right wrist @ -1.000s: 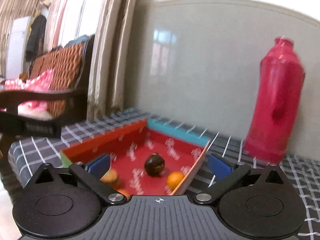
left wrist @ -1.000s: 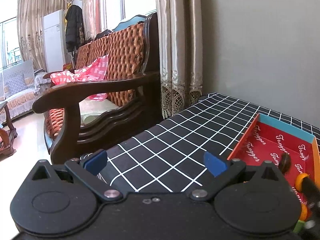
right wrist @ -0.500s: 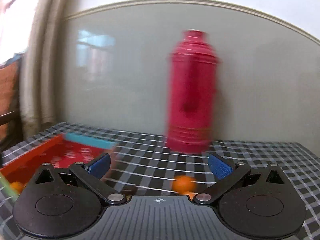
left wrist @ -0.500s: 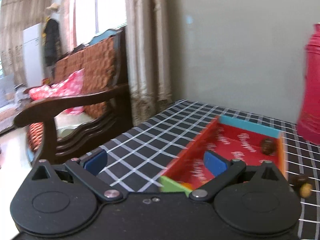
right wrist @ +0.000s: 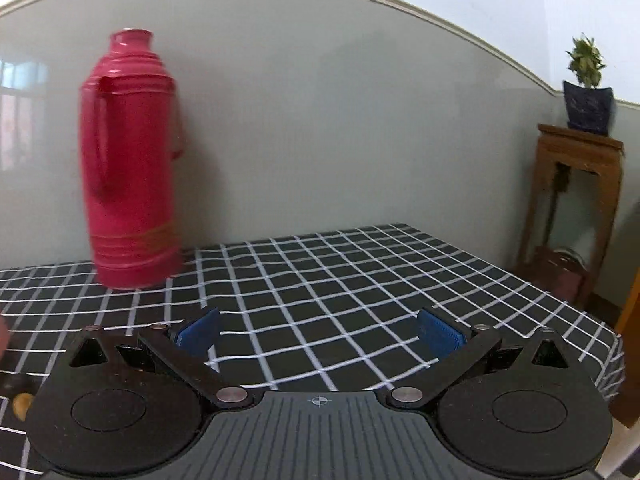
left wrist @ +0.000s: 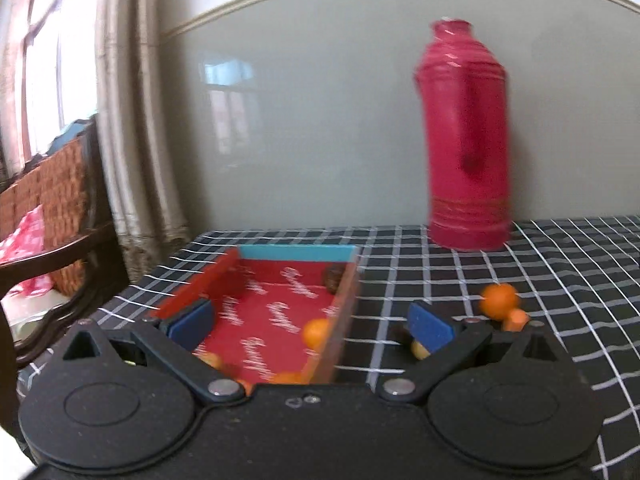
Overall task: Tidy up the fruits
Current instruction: 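Move the left tool to the tan round fruit and close on it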
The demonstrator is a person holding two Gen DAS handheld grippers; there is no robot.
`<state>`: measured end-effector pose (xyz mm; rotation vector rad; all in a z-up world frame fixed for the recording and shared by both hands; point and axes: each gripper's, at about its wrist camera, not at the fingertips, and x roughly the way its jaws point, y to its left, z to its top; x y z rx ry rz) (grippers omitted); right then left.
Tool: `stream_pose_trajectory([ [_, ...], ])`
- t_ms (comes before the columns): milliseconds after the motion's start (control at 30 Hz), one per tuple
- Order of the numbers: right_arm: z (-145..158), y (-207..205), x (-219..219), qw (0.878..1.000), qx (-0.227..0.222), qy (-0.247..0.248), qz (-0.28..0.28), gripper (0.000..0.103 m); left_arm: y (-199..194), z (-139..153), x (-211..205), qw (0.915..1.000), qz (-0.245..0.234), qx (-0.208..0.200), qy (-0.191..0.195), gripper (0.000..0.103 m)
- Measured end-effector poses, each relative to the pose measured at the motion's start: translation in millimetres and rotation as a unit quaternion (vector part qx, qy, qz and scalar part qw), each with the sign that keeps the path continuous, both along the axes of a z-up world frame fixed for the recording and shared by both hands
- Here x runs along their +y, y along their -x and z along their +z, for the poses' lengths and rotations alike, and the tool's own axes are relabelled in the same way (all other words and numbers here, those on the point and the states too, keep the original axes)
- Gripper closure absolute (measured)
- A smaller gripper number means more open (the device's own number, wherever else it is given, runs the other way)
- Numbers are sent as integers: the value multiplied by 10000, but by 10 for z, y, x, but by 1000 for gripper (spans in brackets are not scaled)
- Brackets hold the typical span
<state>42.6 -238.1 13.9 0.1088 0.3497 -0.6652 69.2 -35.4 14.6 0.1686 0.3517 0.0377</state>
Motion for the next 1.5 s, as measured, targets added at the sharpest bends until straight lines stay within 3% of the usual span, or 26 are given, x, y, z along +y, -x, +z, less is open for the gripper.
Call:
stream_pose_trajectory([
  [300,-60,84,-225,9996,240,-5,-162,0,-92,-234,-310,9990,-130,414,-123,6],
  [767,-62,129,-286,9997,146,-142,152,0,-364,-494,-604,9944,514,888,-255,12],
  [867,-61,118,-270,9995,124,-125,275,0,-440,-500,-632,9936,575,969,-126,22],
  [933,-75,103,-251,9992,150,-120,342,0,-519,-513,-665,9924,553,1100,-75,35],
  [1267,-156,11,-143,9968,320,145,719,0,-824,-544,-636,9842,400,1612,612,53],
  [1400,-192,-15,-93,9952,404,359,817,0,-833,-545,-680,9841,235,1607,721,82],
  [1500,-200,-12,-85,9947,414,467,821,0,-813,-546,-713,9848,167,1578,710,86],
])
